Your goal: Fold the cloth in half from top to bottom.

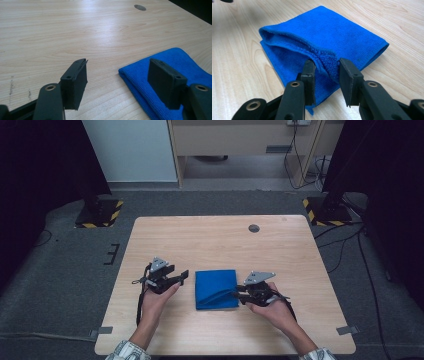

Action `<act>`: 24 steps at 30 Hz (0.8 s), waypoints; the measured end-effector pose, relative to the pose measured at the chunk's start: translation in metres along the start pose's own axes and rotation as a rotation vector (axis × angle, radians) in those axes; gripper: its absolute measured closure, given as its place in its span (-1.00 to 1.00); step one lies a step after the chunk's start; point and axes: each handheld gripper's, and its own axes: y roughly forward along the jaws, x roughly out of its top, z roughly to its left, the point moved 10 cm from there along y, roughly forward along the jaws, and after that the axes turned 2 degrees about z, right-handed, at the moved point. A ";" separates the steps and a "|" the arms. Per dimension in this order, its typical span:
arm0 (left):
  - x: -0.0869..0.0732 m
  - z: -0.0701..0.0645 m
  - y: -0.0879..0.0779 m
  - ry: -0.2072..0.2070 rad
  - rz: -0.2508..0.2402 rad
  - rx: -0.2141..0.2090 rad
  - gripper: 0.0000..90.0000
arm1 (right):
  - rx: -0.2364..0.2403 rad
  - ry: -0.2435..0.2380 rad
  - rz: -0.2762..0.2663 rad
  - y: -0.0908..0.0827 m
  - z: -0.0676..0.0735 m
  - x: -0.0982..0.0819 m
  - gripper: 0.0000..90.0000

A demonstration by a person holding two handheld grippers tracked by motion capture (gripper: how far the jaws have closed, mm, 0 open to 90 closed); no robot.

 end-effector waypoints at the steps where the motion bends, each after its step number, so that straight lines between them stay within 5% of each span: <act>1: 0.000 0.000 0.000 0.001 0.001 0.000 -0.30 | 0.003 0.007 -0.004 -0.001 0.001 0.000 0.47; 9: 0.001 0.003 -0.002 -0.001 -0.010 0.010 -0.30 | 0.006 0.025 -0.010 -0.009 0.003 -0.002 0.21; 24: 0.001 0.005 -0.002 -0.007 -0.011 0.006 -0.32 | -0.064 0.064 -0.022 -0.008 -0.011 0.003 -0.20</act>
